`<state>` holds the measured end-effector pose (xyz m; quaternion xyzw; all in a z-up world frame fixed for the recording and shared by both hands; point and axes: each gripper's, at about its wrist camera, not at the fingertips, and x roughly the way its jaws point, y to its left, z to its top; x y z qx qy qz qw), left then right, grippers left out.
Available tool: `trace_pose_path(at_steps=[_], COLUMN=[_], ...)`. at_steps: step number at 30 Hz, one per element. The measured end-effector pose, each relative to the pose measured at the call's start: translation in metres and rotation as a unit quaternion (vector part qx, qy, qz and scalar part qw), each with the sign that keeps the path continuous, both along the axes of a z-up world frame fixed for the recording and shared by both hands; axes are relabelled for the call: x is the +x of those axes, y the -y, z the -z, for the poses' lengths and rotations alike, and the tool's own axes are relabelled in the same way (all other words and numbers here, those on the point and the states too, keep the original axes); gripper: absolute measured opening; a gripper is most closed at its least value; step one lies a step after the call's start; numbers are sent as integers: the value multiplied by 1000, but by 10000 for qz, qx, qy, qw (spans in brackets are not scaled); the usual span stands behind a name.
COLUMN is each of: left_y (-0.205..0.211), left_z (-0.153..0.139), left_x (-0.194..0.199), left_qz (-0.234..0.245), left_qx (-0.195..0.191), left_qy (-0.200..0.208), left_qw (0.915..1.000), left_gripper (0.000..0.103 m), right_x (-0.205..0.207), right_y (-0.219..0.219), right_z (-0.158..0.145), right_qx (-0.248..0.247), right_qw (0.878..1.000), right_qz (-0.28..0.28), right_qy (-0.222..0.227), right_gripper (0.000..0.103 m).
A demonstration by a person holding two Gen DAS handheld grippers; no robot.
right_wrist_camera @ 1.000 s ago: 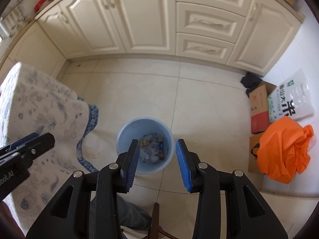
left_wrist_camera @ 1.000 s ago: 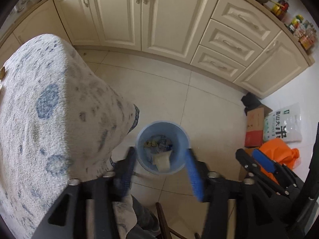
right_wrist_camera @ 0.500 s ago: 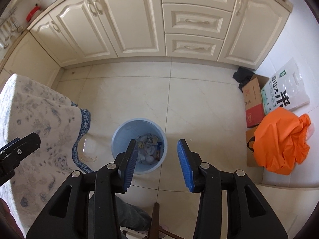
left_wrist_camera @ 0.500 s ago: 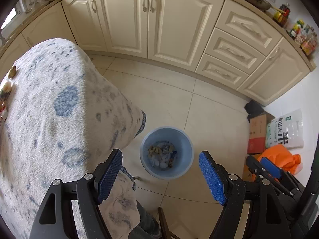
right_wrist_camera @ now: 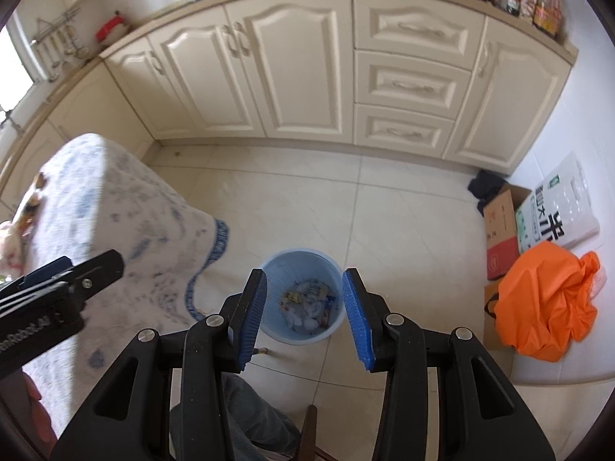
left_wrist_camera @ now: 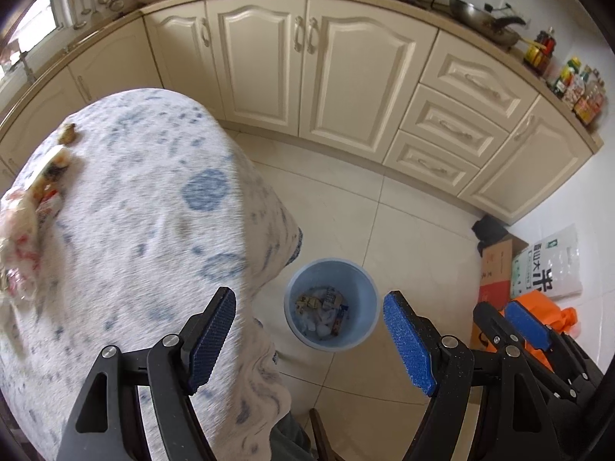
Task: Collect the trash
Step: 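Move both tools back over the trash on the table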
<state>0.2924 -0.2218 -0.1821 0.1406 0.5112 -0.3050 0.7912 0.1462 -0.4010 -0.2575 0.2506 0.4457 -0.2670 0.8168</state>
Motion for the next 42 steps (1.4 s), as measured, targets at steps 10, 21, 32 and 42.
trace_pose_path(at_steps=[10, 21, 32, 42], left_y=[-89, -208, -322, -409], left_z=[-40, -65, -68, -50], left_x=[-8, 13, 44, 79], left_qz=[-583, -1735, -2763, -3401], left_qx=[-108, -187, -159, -113], left_qy=[303, 435, 415, 209], left_qw=[9978, 9837, 9600, 9401], left_gripper=[75, 75, 75, 75], right_x=[34, 102, 154, 199], right_y=[-57, -154, -258, -352], right_z=[-30, -48, -62, -57], right_qx=[-164, -279, -439, -461], right_qw=[9968, 9798, 9536, 9271], right_qz=[-682, -1917, -2935, -3694], right_qy=[385, 493, 514, 436], right_gripper=[42, 42, 42, 51])
